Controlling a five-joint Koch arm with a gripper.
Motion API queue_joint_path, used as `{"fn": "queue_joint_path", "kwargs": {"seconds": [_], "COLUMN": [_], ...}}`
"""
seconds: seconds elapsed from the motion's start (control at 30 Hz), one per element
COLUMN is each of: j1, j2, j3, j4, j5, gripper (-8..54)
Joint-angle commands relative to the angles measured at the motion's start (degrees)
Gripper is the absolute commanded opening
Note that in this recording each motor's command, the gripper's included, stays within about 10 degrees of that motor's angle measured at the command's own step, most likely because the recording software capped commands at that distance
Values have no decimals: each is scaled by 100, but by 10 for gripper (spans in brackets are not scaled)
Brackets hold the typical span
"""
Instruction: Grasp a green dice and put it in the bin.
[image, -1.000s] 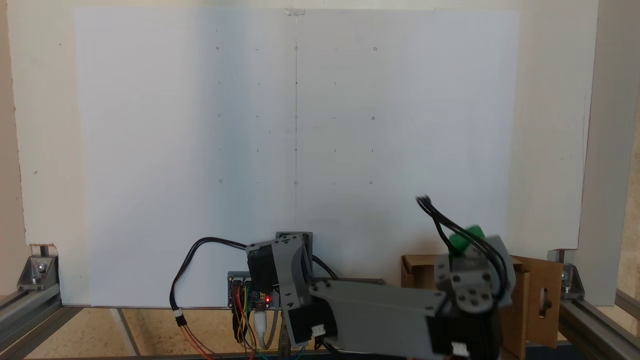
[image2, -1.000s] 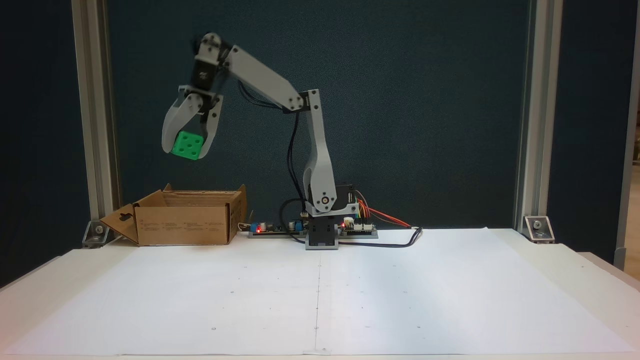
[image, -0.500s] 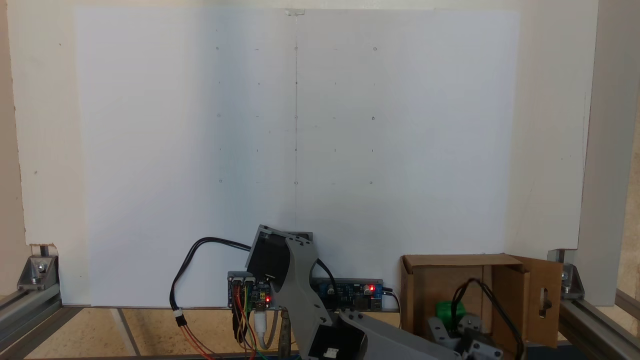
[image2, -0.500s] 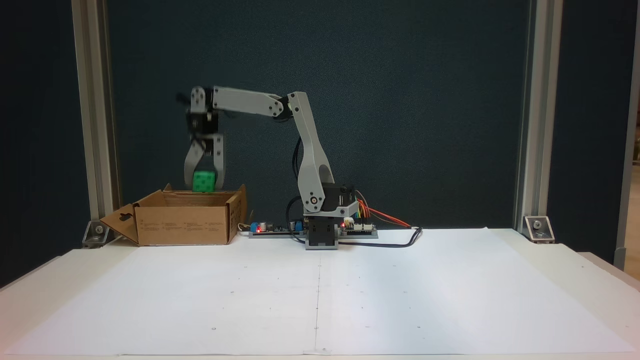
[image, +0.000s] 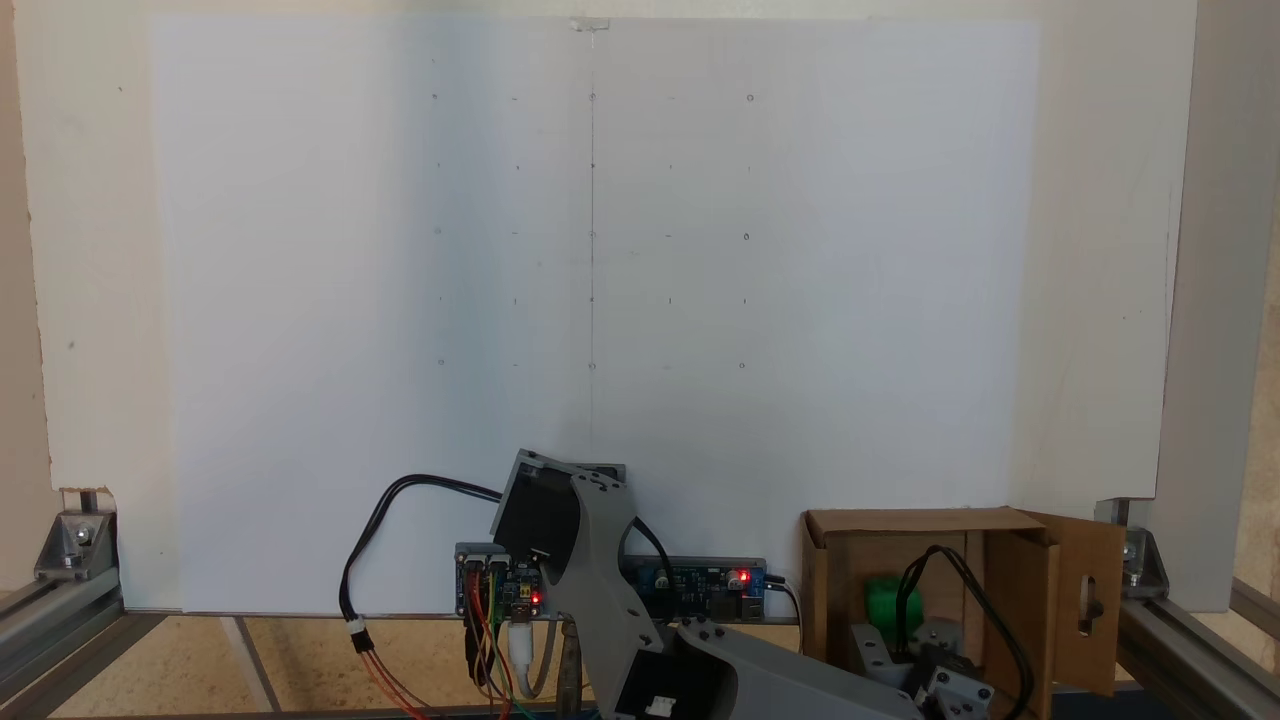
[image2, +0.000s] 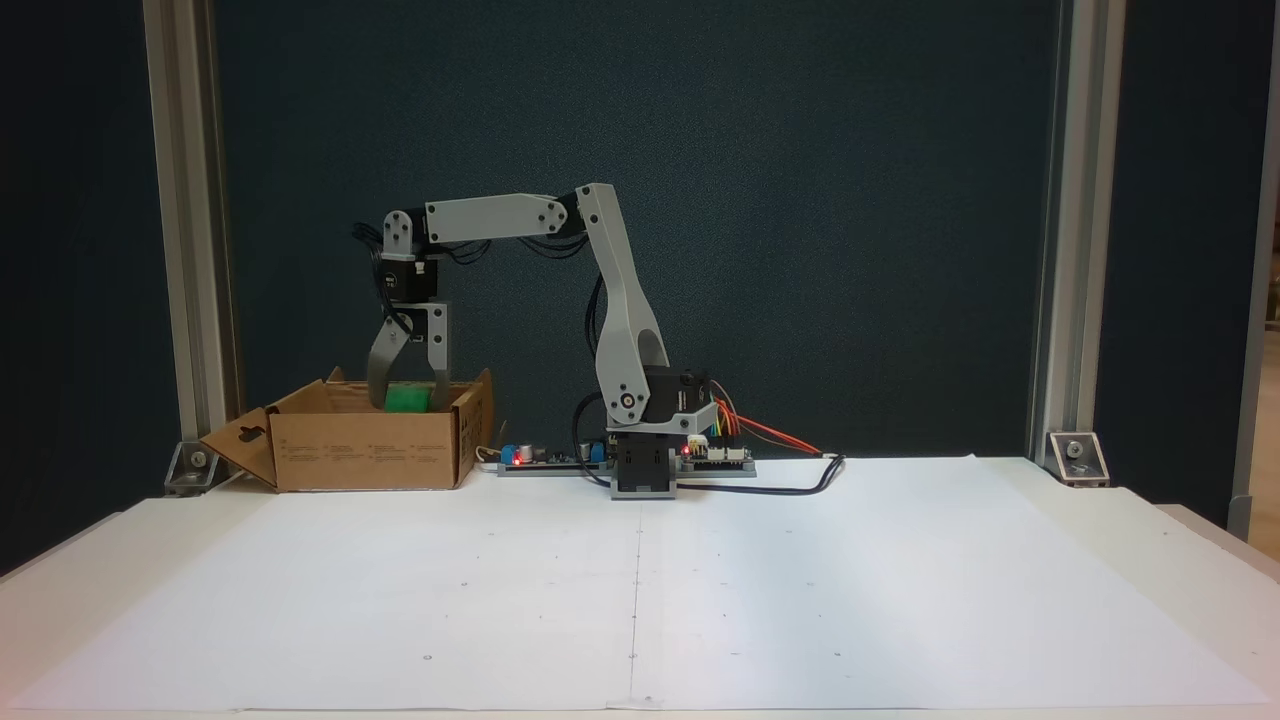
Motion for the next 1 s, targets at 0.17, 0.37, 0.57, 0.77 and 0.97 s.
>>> {"fn": "queue_joint_path", "kwargs": {"seconds": [0.17, 0.37, 0.57, 0.77, 0.97], "j1": [-914, -3294, -5764, -8233, -10433], "j2": [993, 1978, 2663, 3463, 4025], "j3": [-97, -97, -62, 1617, 4412], "j4": [-62, -1318, -2092, -3127, -4709], "j5": [949, 2477, 3217, 3322, 3305], "gripper": [447, 447, 447, 449, 448]}}
